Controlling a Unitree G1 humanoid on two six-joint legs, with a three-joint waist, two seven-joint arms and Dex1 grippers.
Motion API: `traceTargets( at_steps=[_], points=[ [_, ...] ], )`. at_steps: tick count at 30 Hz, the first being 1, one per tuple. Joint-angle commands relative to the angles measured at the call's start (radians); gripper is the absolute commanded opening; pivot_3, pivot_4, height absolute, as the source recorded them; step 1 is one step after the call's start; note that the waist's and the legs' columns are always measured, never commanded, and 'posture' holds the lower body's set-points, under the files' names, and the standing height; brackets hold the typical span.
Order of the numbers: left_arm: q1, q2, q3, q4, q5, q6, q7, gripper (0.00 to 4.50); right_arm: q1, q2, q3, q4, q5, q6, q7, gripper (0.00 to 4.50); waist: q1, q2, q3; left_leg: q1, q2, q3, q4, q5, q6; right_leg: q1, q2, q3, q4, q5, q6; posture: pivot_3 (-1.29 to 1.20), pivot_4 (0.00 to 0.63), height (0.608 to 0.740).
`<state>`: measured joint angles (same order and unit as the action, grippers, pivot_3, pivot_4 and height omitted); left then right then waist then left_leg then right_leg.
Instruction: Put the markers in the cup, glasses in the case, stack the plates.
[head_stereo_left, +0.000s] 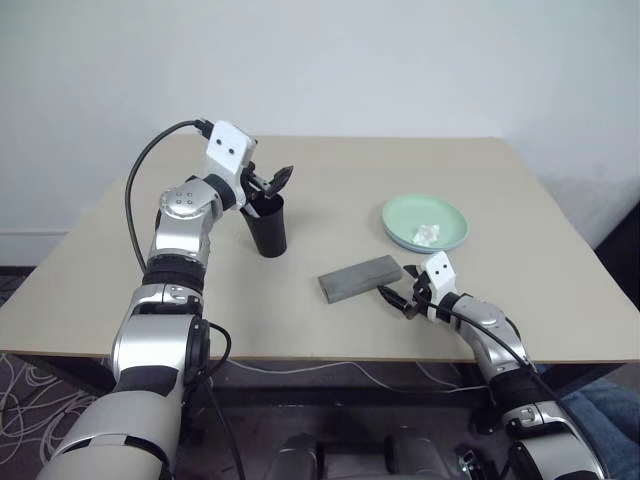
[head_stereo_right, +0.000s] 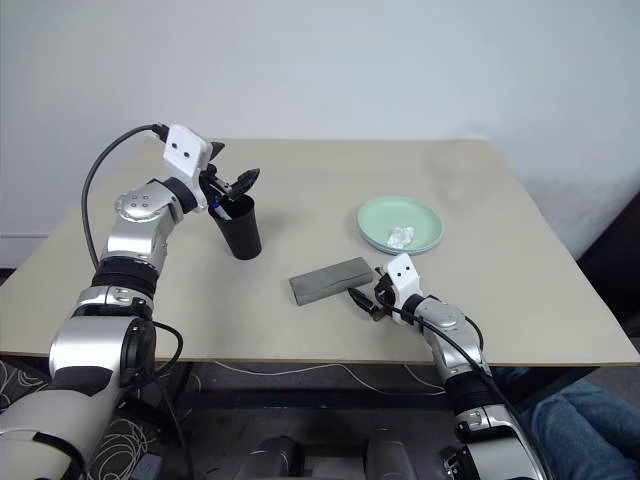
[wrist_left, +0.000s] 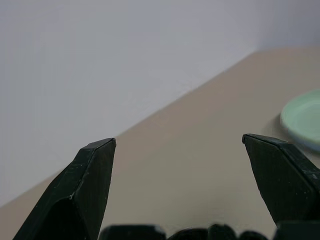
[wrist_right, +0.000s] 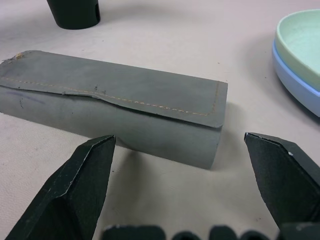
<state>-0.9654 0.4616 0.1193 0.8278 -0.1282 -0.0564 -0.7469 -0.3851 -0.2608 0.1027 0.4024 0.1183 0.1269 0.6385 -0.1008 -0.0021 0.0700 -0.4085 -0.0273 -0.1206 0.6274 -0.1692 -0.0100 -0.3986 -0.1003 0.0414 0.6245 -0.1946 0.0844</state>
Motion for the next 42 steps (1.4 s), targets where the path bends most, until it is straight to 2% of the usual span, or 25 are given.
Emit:
traceTargets(
  at_steps=[1, 3, 7, 11, 13, 18, 25, 33, 42],
  points=[
    [0.098, 0.045, 0.044, -0.226, -0.159, 0.195, -0.166, 4.30, -0.019, -0.012, -0.026, -0.028, 0.014, -0.015, 0.007, 4.50, -0.003, 0.000, 0.000, 0.000, 0.000, 0.000, 0.000, 0.000, 0.000, 0.000, 0.000, 0.000, 0.000, 0.000, 0.000, 0.00, 0.000, 0.740],
    [0.203, 0.078, 0.038, -0.354, -0.201, 0.285, -0.222, 4.30, -0.024, -0.016, -0.029, -0.021, 0.013, -0.017, 0.007, 4.50, -0.002, 0.001, 0.000, 0.001, 0.001, 0.000, -0.001, 0.000, 0.000, 0.000, 0.000, 0.000, 0.000, 0.000, 0.000, 0.00, 0.000, 0.740],
    [0.403, 0.112, 0.033, -0.556, -0.233, 0.344, -0.247, 4.30, -0.037, -0.033, -0.046, -0.007, 0.018, -0.023, 0.014, 4.50, -0.002, 0.001, 0.000, 0.004, 0.001, 0.000, -0.002, 0.000, 0.000, 0.002, 0.001, 0.001, 0.000, 0.000, -0.001, 0.00, 0.000, 0.740],
    [0.613, 0.116, 0.002, -0.683, -0.180, 0.283, -0.229, 4.30, -0.057, -0.066, -0.072, 0.011, 0.028, -0.022, 0.036, 4.50, 0.003, 0.001, 0.000, 0.010, 0.000, 0.000, -0.002, -0.003, -0.005, 0.009, -0.001, 0.000, -0.001, -0.002, -0.004, 0.00, 0.000, 0.740],
    [0.666, 0.094, -0.002, -0.695, -0.168, 0.258, -0.194, 4.30, -0.062, -0.089, -0.096, 0.005, 0.057, -0.005, 0.073, 4.50, 0.005, 0.001, 0.000, 0.010, 0.000, 0.000, -0.002, -0.004, -0.006, 0.009, -0.001, 0.000, -0.001, -0.002, -0.004, 0.00, 0.000, 0.740],
    [0.713, 0.044, -0.018, -0.625, -0.125, 0.169, -0.133, 4.30, -0.037, -0.174, -0.160, -0.053, 0.171, 0.087, 0.210, 4.50, 0.007, 0.002, 0.000, 0.006, 0.001, 0.000, -0.002, -0.004, -0.006, 0.009, -0.001, -0.002, -0.001, -0.002, -0.004, 0.00, 0.000, 0.740],
    [0.675, -0.014, -0.043, -0.545, -0.109, 0.126, -0.090, 4.30, 0.003, -0.286, -0.209, -0.107, 0.266, 0.177, 0.358, 4.50, 0.005, 0.002, 0.000, 0.006, 0.001, 0.000, -0.002, -0.004, -0.006, 0.007, -0.002, -0.002, -0.001, -0.002, -0.004, 0.00, 0.000, 0.740],
    [0.630, -0.044, -0.046, -0.505, -0.106, 0.099, -0.043, 4.30, 0.008, -0.315, -0.209, -0.087, 0.234, 0.138, 0.341, 4.50, 0.005, 0.002, 0.000, 0.003, 0.001, 0.002, -0.002, -0.004, -0.006, 0.005, -0.002, -0.002, -0.003, -0.002, -0.004, 0.00, 0.000, 0.740],
    [0.719, -0.053, -0.041, -0.639, -0.130, 0.159, 0.003, 4.30, 0.046, -0.331, -0.212, -0.158, 0.251, 0.179, 0.347, 4.50, 0.006, 0.002, 0.000, -0.001, 0.001, 0.002, 0.000, -0.004, -0.006, 0.002, -0.002, -0.001, -0.003, -0.002, -0.004, 0.00, 0.000, 0.740]
  ],
)
